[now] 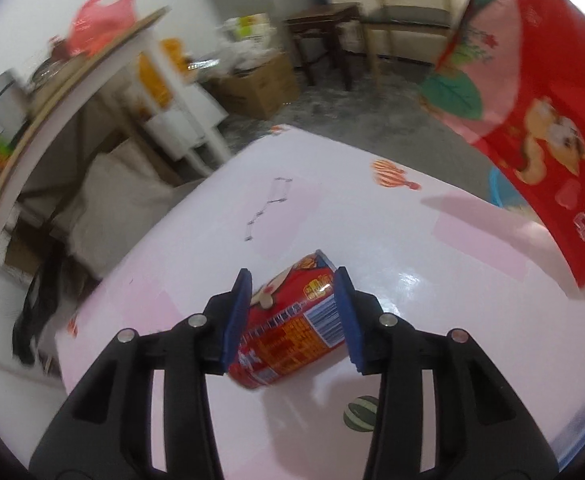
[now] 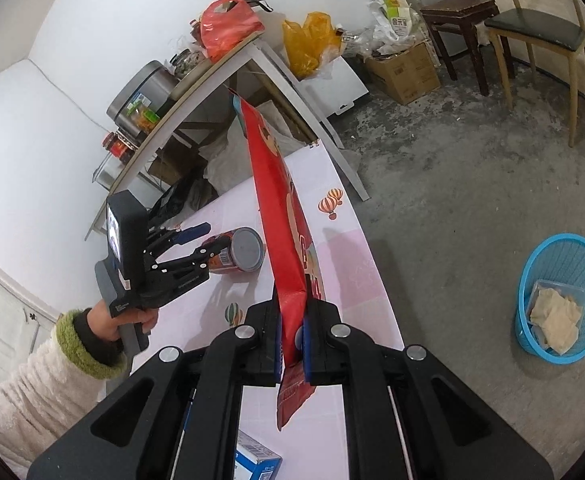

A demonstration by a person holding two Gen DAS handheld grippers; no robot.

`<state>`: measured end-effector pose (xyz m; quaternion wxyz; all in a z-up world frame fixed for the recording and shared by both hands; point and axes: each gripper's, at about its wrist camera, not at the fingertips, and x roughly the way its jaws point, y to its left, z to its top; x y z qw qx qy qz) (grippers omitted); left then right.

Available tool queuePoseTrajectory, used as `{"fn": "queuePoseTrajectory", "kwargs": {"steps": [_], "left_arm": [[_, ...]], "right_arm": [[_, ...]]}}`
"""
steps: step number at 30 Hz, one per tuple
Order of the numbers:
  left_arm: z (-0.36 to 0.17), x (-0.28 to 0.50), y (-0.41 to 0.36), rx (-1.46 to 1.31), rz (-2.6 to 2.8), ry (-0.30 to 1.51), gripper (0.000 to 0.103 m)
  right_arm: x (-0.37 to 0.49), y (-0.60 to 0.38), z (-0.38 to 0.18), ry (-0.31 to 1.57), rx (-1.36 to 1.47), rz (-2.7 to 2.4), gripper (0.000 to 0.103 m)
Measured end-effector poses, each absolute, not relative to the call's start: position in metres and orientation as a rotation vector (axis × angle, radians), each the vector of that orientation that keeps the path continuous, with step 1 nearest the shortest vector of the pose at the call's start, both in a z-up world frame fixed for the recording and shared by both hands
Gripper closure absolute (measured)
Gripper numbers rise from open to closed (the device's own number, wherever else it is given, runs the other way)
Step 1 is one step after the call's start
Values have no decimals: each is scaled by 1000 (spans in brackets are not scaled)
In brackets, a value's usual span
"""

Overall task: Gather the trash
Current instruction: 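Lift the red can up with the left tool while the right tool holds the snack bag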

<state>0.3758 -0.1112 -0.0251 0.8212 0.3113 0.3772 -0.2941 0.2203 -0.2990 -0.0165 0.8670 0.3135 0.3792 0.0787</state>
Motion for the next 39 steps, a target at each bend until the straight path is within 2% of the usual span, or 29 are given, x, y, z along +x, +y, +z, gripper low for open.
{"fn": "queuePoseTrajectory", "kwargs": {"steps": [1,3,7,17,19,26,33,39], "left_arm": [[-26,379,-111,662,-660,816,47],[-29,390,-110,652,-742,901,38],[-41,406,-107,632,-850,1041,37],[-63,391,-96,704,-857,1113,36],[-65,388,-93,708,-830,1098,39],[-54,374,-81,660,-766,1077,40],[-12,347,-66,591,-728,1091,41],[-1,320,-56,519,-707,1058,41]], "right_arm": [[220,-299,-17,795,659,164,95],[219,-300,-18,798,660,157,95],[218,-303,-20,798,666,145,95],[223,-307,-30,801,696,139,95],[222,-306,-30,800,700,142,95],[216,-306,-27,787,703,140,95],[204,-310,-25,762,720,170,95],[192,-304,-18,753,718,203,95]]}}
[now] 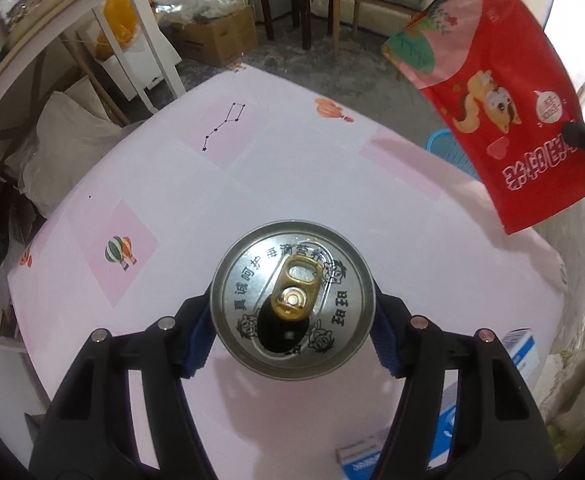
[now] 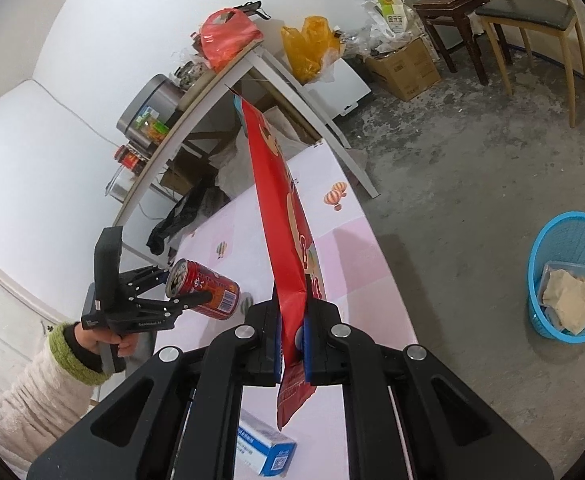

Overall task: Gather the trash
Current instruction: 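Lift the red can up with the left tool while the right tool holds the snack bag, then carry the red can and snack bag over the blue wastebasket with both tools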

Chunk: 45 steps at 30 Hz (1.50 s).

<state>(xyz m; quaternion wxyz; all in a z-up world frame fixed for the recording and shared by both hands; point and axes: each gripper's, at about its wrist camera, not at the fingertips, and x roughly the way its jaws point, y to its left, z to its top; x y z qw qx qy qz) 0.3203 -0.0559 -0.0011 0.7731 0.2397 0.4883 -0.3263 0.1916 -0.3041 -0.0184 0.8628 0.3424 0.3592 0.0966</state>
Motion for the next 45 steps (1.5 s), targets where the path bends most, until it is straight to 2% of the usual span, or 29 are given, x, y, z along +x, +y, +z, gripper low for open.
{"fn": "queuePoseTrajectory", "kwargs": {"steps": [9,27,37,45], "left_arm": [[-33,291,-62,446,-658,1074,41],[-34,290,-43,246,-601,1080,40],[1,277,-35,192,-611,1034,41],[52,259,-82,210,-704,967,41]], "right_arm": [[180,-289,-25,779,772,298,95],[187,-281,-52,848,821,279,95],[162,-301,-19,741,811,253,95],[120,-344,9,615,801,124,95]]}}
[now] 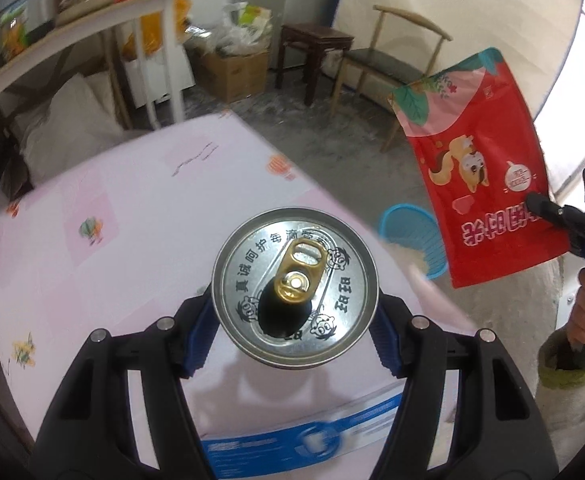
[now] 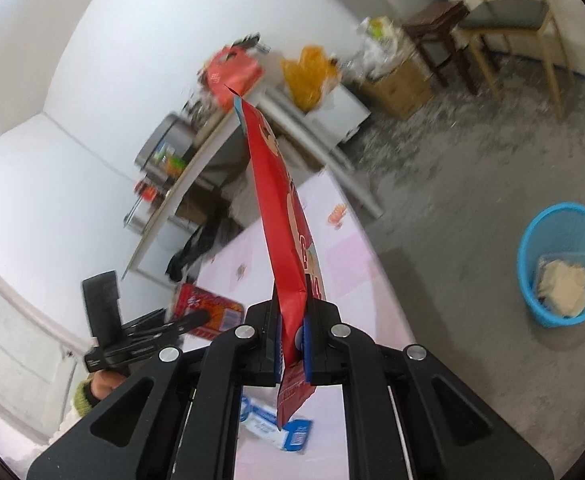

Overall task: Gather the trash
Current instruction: 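Carry the red can and snack bag over the blue wastebasket with both tools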

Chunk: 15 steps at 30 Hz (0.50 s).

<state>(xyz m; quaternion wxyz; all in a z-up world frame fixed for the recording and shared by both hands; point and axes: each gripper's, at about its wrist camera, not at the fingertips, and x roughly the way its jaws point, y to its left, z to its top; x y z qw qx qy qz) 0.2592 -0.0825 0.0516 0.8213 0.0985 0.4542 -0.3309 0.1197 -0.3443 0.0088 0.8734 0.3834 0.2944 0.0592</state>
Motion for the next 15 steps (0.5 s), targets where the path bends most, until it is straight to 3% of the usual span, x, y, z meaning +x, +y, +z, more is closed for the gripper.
{"fn": "queuePoseTrajectory", "kwargs": {"steps": [8,15], "left_arm": [[72,254,-196,287,-858,958,41],[27,256,-306,311,-966,1104,41]], "right_arm": [[75,-411,3,574,817,-103,95],[50,-468,-41,649,862,-303,95]]}}
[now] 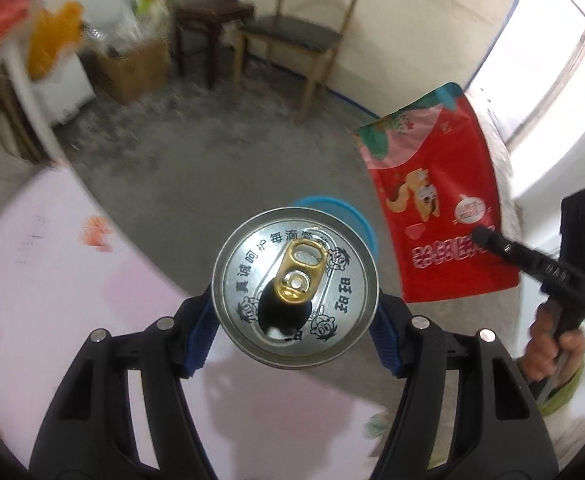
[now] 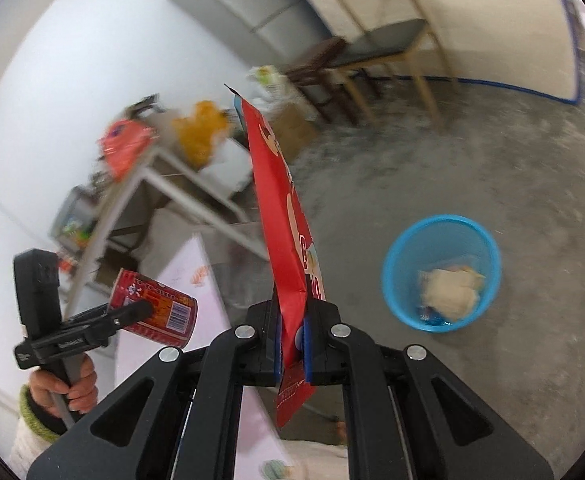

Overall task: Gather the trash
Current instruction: 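Carry the red can and snack bag over the blue wastebasket with both tools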

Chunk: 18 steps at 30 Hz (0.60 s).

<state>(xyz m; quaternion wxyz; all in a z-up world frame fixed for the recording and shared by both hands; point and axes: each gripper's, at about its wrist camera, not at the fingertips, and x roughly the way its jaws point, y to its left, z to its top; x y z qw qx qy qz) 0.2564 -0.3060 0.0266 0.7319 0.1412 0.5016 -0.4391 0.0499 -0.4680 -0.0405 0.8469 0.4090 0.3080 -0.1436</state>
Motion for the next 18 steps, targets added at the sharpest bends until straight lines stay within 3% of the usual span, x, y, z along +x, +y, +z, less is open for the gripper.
{"fn": "queuePoseTrajectory", "kwargs": {"steps": [8,15,18], "left_arm": [[-63,259,-417,339,-1021,1345,41],[-120,263,-479,326,-973,1435,40],[-125,273,-494,257,-935,1427,30]], "right_arm": [[35,-520,-120,784,984,-453,95],[42,-548,-168,817,1072,-503,95],[50,-561,-183,820,1109,-494,95]]}}
